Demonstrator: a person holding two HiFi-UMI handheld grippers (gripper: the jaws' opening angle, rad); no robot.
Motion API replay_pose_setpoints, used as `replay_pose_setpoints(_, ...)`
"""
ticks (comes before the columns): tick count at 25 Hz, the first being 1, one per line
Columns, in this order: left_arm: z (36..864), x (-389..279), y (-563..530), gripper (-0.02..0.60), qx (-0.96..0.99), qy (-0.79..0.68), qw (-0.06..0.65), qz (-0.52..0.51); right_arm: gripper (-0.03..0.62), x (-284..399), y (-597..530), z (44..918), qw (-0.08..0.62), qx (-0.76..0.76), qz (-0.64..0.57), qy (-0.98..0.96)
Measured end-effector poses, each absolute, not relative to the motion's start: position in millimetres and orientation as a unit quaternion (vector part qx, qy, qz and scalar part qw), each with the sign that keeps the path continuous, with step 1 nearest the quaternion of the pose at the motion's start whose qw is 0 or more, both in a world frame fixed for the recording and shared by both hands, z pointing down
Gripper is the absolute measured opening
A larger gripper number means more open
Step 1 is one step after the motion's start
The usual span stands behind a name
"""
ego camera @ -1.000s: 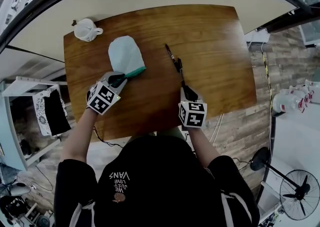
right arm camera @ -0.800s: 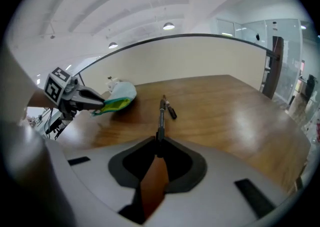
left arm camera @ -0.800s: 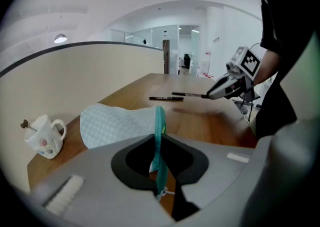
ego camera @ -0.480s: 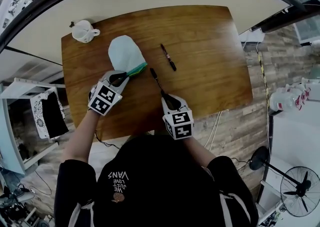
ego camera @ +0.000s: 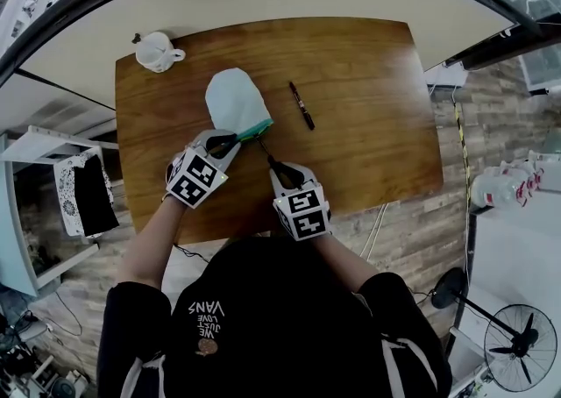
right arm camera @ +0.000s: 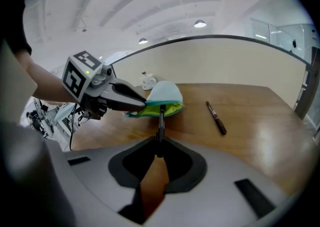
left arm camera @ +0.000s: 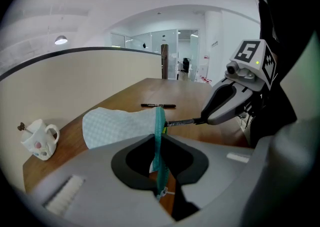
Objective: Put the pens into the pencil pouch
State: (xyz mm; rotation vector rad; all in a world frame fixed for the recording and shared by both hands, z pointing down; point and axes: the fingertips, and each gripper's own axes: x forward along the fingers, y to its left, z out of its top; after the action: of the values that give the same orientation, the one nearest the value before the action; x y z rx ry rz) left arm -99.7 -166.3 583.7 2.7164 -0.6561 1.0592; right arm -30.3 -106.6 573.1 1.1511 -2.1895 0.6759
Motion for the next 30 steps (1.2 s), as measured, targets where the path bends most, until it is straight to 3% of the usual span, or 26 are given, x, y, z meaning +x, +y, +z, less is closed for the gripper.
replay_pose_setpoints(14, 573, -73, -148, 0.046, 0.919, -0.200, 0.112, 0.320, 0.064, -30, -171, 573, 0.275, 0.446, 0.251, -0.814)
replay_pose_setpoints(30, 560, -75, -171, 0.044, 0.911, -0.255, 0.225, 0.233, 0.080, -10, -194, 573, 0.239, 0.456, 0.250, -0.820)
